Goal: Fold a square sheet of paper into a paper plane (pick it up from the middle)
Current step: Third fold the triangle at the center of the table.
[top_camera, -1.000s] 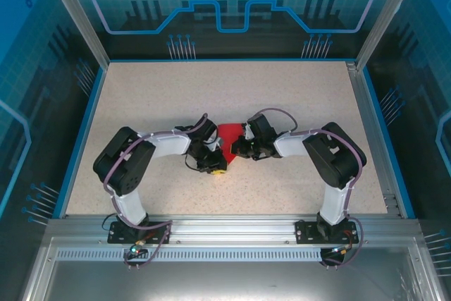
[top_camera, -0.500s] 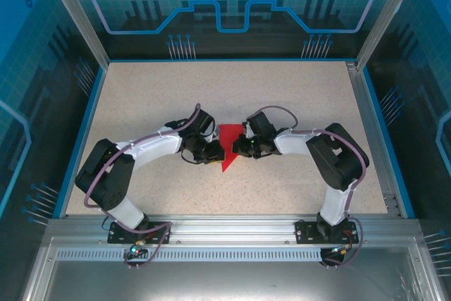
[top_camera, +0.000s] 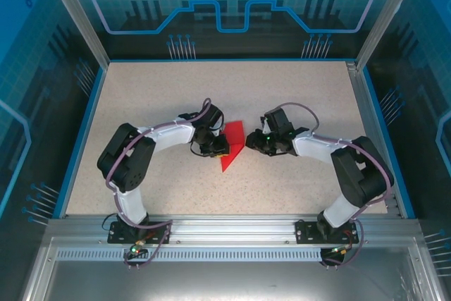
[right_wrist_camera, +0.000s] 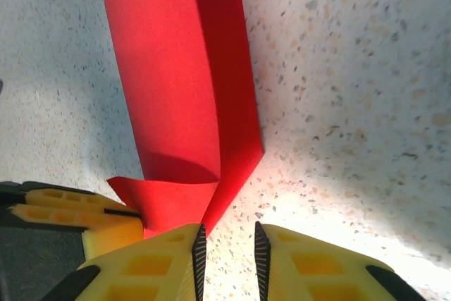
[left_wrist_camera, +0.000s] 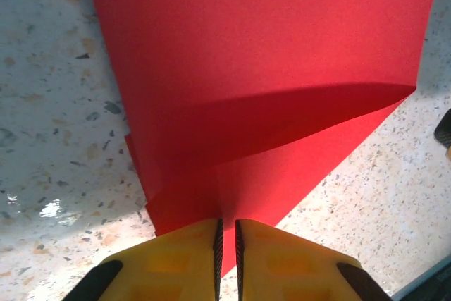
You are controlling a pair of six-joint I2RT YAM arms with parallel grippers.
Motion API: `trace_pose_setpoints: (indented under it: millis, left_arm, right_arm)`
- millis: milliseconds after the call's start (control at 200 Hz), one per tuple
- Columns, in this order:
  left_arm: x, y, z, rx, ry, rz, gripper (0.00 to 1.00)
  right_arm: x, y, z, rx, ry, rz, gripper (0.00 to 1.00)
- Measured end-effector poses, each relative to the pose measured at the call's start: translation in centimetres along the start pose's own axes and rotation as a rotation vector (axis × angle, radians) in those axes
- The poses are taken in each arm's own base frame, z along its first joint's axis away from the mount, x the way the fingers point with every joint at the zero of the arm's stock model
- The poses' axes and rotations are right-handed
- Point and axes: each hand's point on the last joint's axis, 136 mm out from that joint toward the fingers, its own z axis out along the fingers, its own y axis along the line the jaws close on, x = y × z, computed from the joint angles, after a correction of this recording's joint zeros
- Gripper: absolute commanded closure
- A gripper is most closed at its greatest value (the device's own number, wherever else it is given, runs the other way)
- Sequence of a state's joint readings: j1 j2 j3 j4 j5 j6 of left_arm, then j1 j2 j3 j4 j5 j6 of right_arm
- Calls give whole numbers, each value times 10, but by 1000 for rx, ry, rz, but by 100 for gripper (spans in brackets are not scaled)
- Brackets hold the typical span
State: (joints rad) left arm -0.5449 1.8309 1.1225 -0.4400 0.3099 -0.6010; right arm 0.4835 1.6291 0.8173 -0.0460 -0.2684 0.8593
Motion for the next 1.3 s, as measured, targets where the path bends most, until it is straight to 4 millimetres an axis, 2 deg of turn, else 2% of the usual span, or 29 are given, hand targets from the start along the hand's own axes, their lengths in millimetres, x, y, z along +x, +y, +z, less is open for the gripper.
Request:
trace_pose_setpoints:
  millis: [155, 295, 430, 655, 1040, 1120, 1300]
  left_arm:
    - [-1, 1, 0, -7, -6, 1, 83]
    - [-1, 2, 0, -9, -7, 1, 83]
    - [-2, 2, 0, -12, -10, 1, 83]
    - [1, 7, 3, -21, -5, -3, 83]
    - [2, 8, 3, -20, -6, -3, 82]
    - [4, 10, 4, -22, -3, -4, 82]
    - [6, 11, 3, -21, -4, -4, 78]
  right_arm:
    - [6, 1, 11, -28, 43, 3, 63]
    - [10, 3, 24, -45, 84, 4, 63]
    - [3, 13, 34, -74, 95, -6, 64]
    - [-8, 27, 41, -105, 95, -32, 64]
    - [-16, 21, 53, -103, 124, -51, 61]
    - [-18, 21, 55, -106, 131, -54, 63]
    - [-25, 22, 55, -120, 133, -69, 79]
